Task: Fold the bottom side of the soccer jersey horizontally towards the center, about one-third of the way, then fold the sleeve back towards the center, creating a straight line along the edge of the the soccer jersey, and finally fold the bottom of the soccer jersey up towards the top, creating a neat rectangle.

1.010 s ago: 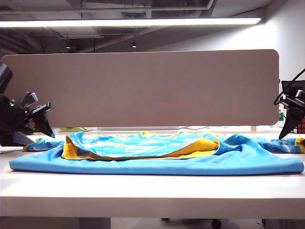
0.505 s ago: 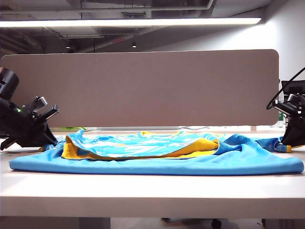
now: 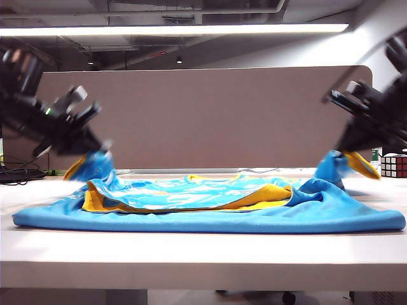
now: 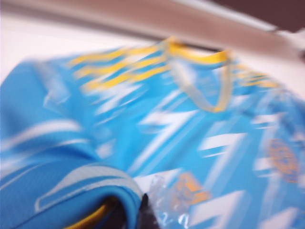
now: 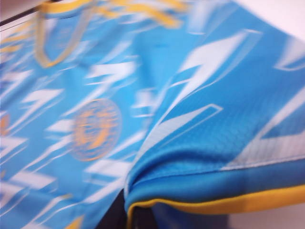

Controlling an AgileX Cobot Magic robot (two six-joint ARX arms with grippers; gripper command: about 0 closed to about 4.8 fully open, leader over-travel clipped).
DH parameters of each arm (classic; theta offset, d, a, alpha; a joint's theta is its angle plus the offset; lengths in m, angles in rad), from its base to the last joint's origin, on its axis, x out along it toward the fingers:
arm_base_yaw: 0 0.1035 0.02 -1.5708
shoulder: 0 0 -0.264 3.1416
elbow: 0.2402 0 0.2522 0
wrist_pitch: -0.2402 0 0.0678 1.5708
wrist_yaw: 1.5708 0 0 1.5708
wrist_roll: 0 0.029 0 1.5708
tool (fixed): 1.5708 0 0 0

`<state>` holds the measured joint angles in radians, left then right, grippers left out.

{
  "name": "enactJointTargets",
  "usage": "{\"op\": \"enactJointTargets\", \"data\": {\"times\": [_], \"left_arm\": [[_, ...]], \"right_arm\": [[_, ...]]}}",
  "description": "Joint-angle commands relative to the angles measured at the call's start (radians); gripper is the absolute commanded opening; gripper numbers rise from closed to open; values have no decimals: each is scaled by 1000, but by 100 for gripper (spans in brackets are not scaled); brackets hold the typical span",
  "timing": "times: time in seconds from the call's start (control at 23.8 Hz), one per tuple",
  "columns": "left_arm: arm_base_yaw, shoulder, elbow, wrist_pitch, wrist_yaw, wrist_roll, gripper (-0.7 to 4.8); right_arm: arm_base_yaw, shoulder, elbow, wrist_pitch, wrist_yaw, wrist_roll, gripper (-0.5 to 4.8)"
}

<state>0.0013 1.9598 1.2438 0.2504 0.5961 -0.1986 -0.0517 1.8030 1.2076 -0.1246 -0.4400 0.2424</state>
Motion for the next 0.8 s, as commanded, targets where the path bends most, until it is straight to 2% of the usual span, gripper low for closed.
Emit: {"op": "enactJointTargets", "data": {"times": [0.04, 0.13, 0.34, 0.5, 0.59, 0.67, 0.72, 0.76, 0.8], "left_arm": [[-93, -88, 2, -78, 17, 125, -5], [-163, -126, 2, -193, -13, 235, -6], [-263, -133, 2, -463, -74, 437, -5], [-308, -132, 1, -660, -248, 597, -6], [-312, -132, 1, -692, -312, 614, -3], [-311, -134, 1, -702, -356, 613, 61], [-311, -135, 1, -703, -377, 613, 99], [-311, -136, 1, -702, -390, 610, 150], [-310, -140, 1, -702, -393, 611, 230]], "right_arm": [[102, -11, 0, -16, -7, 0, -2], [183, -10, 0, -50, -2, -12, -2], [305, -10, -1, -126, 67, -80, -2], [359, -10, -2, -190, 115, -131, -2], [368, -10, -3, -211, 122, -142, 0], [368, -10, -3, -224, 124, -143, 29], [368, -10, -2, -228, 124, -143, 71], [366, -11, -2, -234, 124, -143, 137], [362, -11, 1, -240, 124, -144, 189]]}}
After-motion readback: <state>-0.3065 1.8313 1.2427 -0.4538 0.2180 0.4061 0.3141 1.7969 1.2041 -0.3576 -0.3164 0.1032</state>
